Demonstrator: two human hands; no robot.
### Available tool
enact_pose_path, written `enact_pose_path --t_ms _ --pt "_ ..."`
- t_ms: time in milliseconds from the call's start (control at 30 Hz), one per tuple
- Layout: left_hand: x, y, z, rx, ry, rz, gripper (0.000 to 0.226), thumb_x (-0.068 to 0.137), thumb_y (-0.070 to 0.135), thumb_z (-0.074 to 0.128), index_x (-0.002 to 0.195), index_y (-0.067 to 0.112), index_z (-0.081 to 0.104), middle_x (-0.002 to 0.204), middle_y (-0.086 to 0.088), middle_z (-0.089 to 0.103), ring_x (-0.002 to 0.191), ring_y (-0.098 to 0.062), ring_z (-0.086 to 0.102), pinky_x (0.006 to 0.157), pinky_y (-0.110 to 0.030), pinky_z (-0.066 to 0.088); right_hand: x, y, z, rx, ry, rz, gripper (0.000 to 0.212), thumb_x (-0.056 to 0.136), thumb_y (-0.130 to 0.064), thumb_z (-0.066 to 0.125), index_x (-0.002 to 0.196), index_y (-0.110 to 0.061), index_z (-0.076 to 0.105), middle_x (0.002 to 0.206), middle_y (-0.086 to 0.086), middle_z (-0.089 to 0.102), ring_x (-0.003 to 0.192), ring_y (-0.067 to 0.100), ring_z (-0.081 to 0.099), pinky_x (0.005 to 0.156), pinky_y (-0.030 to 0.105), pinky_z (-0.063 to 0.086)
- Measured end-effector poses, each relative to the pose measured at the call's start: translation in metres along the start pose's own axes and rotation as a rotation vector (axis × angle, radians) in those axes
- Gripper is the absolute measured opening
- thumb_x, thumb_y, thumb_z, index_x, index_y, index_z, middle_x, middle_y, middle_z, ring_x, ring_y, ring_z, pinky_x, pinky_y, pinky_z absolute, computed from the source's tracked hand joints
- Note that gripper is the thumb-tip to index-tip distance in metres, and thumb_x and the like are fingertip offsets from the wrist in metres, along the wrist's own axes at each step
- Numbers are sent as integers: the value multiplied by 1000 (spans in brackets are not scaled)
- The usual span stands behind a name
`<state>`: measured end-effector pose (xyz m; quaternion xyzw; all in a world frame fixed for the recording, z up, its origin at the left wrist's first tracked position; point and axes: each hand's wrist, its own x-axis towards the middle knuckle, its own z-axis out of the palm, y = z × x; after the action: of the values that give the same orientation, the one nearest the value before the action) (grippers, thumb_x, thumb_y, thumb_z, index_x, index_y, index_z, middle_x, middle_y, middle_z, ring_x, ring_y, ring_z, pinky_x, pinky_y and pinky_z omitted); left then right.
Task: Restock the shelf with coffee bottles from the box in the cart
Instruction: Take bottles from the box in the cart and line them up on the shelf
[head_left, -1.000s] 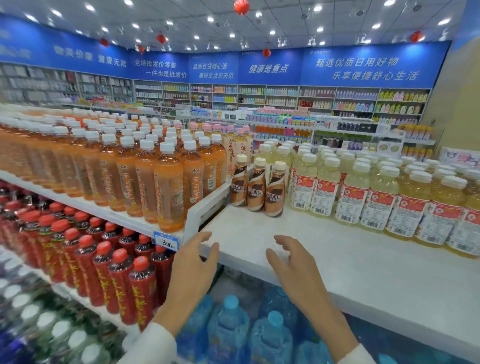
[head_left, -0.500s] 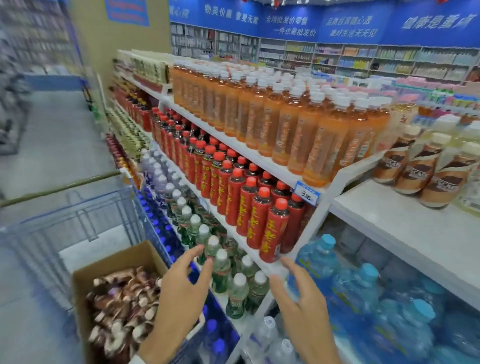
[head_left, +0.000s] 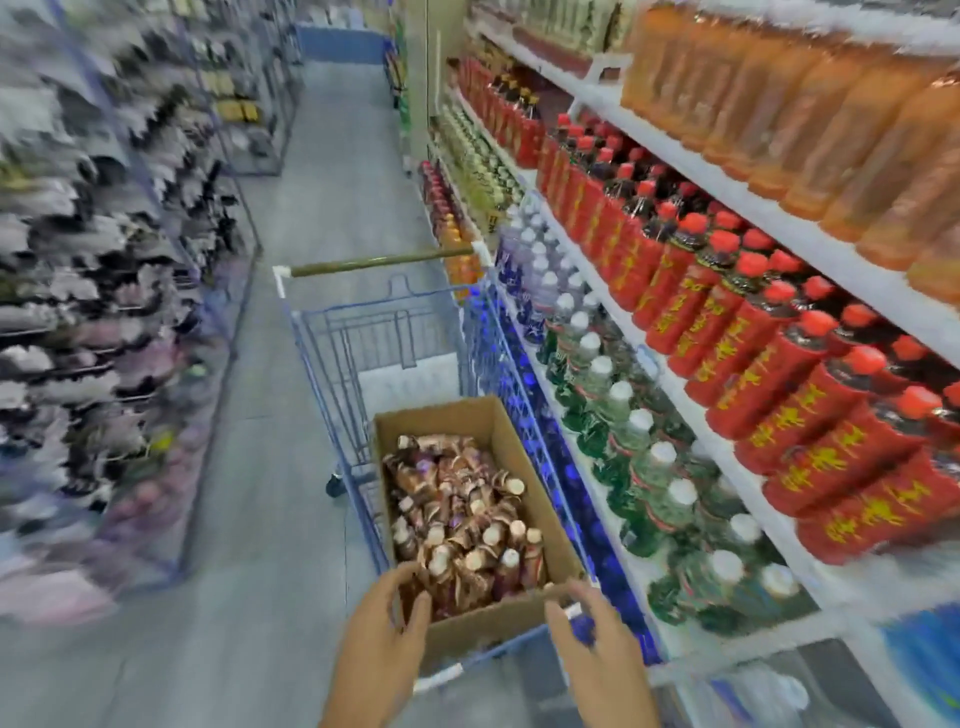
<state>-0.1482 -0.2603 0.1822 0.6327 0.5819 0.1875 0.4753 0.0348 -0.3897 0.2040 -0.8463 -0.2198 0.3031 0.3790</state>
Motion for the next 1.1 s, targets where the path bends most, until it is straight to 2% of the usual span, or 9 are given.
enact_pose_path --t_ms 67,133,200,500,767,833,900,1000,1100 --pt "4 -9 -9 8 -9 -27 36 95 25 67 130 22 61 130 5 62 121 -17 58 106 -42 47 5 -4 13 -14 -55 8 29 87 -40 74 105 -59 62 115 -7 65 110 18 61 93 31 47" --pt "9 -14 -14 28 -28 -26 39 97 28 64 135 22 59 132 9 61 124 -14 55 108 -41 46 14 -7 22 -56 -122 10 37 93 -45 66 129 -42 59 131 -11 60 125 14 53 102 32 43" --pt "16 -17 -14 50 -47 -18 41 98 30 62 137 22 58 135 11 60 126 -12 54 110 -39 44 27 -9 29 -84 -138 15 44 96 -46 62 137 -33 55 137 -14 55 130 12 48 108 34 40" --pt "77 -14 24 138 -68 -73 36 99 27 60 134 18 59 127 10 63 117 -10 59 101 -31 49 98 -8 48 -137 -280 57 47 97 -45 59 142 -32 52 138 -15 55 128 9 51 110 38 43" --pt "166 0 85 -183 -12 -414 32 96 26 64 127 16 64 121 1 67 108 -13 63 97 -31 50 173 -1 47 -179 -384 86 34 97 -43 61 129 -32 59 129 -15 62 116 6 58 100 32 47" --pt "195 6 101 -192 -18 -484 32 96 31 62 125 18 63 116 2 67 100 -12 64 87 -29 51 184 -2 45 -178 -396 110 33 97 -43 61 128 -33 59 128 -16 62 116 4 57 100 31 47" --pt "226 10 117 -135 -19 -480 34 96 39 60 124 21 63 117 1 67 96 -9 62 79 -23 43 192 -1 45 -175 -412 137 34 96 -45 61 129 -35 59 127 -20 61 118 2 57 102 33 47" --pt "270 18 133 81 -81 -401 32 101 37 53 128 20 59 118 4 60 103 -17 53 85 -28 32 202 3 49 -151 -418 185 37 95 -47 63 129 -35 59 125 -23 61 118 1 57 104 35 48" --pt "316 9 145 210 -185 -272 30 101 22 51 129 14 56 115 -3 64 107 -21 59 90 -32 42 208 7 53 -161 -413 215 38 94 -50 62 130 -36 58 126 -24 59 120 2 54 106 33 45"
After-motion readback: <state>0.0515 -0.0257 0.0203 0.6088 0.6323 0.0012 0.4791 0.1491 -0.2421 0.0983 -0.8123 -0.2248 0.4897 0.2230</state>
